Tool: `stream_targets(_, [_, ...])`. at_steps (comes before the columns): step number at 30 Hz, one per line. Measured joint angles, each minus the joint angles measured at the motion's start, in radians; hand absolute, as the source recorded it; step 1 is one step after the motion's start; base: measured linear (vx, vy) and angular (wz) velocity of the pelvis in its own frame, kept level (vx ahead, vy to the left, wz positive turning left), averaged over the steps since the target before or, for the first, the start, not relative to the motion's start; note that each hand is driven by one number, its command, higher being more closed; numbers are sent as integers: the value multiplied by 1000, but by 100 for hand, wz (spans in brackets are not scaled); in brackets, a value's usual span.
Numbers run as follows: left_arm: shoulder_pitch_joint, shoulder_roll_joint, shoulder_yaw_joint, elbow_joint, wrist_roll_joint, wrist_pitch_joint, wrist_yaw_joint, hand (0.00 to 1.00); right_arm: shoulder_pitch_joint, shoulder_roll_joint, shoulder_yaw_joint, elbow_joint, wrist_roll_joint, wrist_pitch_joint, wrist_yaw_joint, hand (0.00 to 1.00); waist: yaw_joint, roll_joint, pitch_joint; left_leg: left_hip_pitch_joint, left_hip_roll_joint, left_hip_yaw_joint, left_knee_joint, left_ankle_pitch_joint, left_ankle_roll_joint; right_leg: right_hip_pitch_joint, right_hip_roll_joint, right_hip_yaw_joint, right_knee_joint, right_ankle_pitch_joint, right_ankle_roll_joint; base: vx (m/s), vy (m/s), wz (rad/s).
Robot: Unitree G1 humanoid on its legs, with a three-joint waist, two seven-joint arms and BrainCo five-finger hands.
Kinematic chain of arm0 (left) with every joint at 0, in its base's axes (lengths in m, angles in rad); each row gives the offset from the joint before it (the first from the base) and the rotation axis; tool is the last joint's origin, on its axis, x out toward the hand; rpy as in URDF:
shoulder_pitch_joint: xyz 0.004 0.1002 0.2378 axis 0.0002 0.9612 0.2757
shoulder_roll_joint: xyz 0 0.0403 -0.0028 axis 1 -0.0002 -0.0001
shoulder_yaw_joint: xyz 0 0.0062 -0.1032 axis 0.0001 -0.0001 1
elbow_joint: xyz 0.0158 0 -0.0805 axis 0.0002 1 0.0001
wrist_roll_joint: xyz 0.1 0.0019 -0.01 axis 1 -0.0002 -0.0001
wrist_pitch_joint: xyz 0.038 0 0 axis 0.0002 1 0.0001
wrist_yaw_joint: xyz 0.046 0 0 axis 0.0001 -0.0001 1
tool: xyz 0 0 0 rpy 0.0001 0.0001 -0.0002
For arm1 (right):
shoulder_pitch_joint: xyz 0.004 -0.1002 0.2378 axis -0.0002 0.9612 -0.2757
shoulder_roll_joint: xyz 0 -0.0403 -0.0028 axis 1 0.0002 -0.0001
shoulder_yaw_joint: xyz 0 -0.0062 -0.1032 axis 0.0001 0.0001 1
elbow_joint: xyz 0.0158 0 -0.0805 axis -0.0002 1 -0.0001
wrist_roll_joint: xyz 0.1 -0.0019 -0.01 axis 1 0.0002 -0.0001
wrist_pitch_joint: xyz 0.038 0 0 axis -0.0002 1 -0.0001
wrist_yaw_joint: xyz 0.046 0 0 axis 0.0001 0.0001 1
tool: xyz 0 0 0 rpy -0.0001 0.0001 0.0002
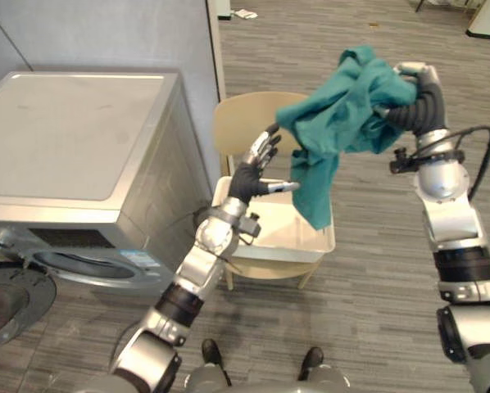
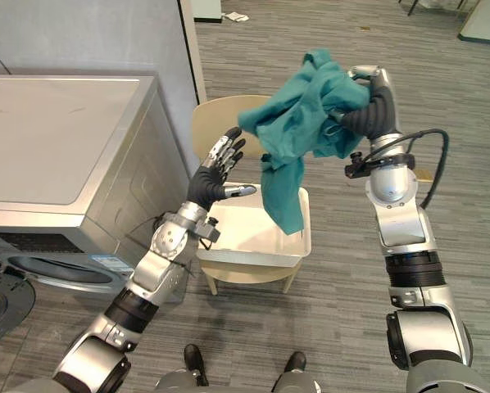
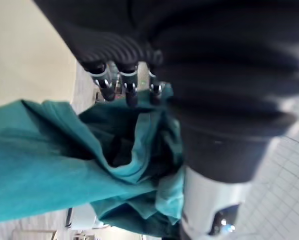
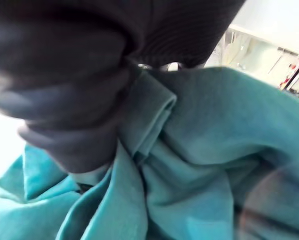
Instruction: Pick up the laundry basket with both hands and put the clothes into the washing machine.
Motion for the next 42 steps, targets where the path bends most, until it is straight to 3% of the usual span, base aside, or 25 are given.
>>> stream_targets(3, [-88, -2, -49, 120, -72, 35, -1, 0, -1, 3, 39, -14, 23, 5, 31, 100, -9, -2, -1, 1, 0, -1, -1, 0, 0, 0, 2, 12, 0, 0, 0, 37, 1, -1])
stream_targets(8, [-186, 11, -101, 196, -88, 60, 0, 0, -11, 8, 79, -15, 76, 8, 41, 100, -16, -2, -2, 0, -1, -1, -8, 2, -1, -5, 3, 19, -1, 0, -1, 0, 0, 0])
stream_targets(14, [-275, 29, -166, 223, 43, 61, -2, 0, -53, 9, 136, -90, 141, 6, 77, 100, -18, -6, -4, -4, -2, 1, -42, 23, -3, -29, 12, 39, -2, 2, -3, 26, -5, -4])
stream_targets(21, [-299, 29, -180, 223, 58, 46, 5, 0, -70, 43, 179, -91, 215, 1, 85, 100, -18, -7, -4, -4, -2, 1, -49, 25, -5, -29, 16, 41, -9, 2, -3, 14, 0, 0])
stream_targets(22, [-299, 29, -180, 223, 68, 43, 11, 100, -70, 48, 184, -91, 227, -3, 87, 100, -18, -8, -5, -4, -2, 1, -51, 26, -5, -28, 17, 41, -12, 2, -3, 0, 0, 0])
stream_targets(33, [-299, 42, -171, 223, 133, 29, 92, 100, -71, 68, 258, -91, 266, -31, 105, 100, -17, -17, -4, 1, -1, 3, -53, 26, -6, -28, 21, 57, -16, 2, -3, 28, -3, -2])
stream_targets(34, [-299, 42, -162, 223, 144, 26, 100, 100, -71, 71, 258, -91, 267, -34, 105, 0, -17, -20, -4, 2, -1, 4, -53, 26, -6, -28, 22, 61, -16, 2, -3, 0, 0, 0])
stream_targets(42, [-268, 30, -67, 223, 199, 23, 169, 100, -55, 89, 260, -89, 268, -35, 104, 0, -17, -29, -5, 24, -1, 19, -68, 28, -8, -24, 25, 77, -19, 2, -3, 15, 2, -4])
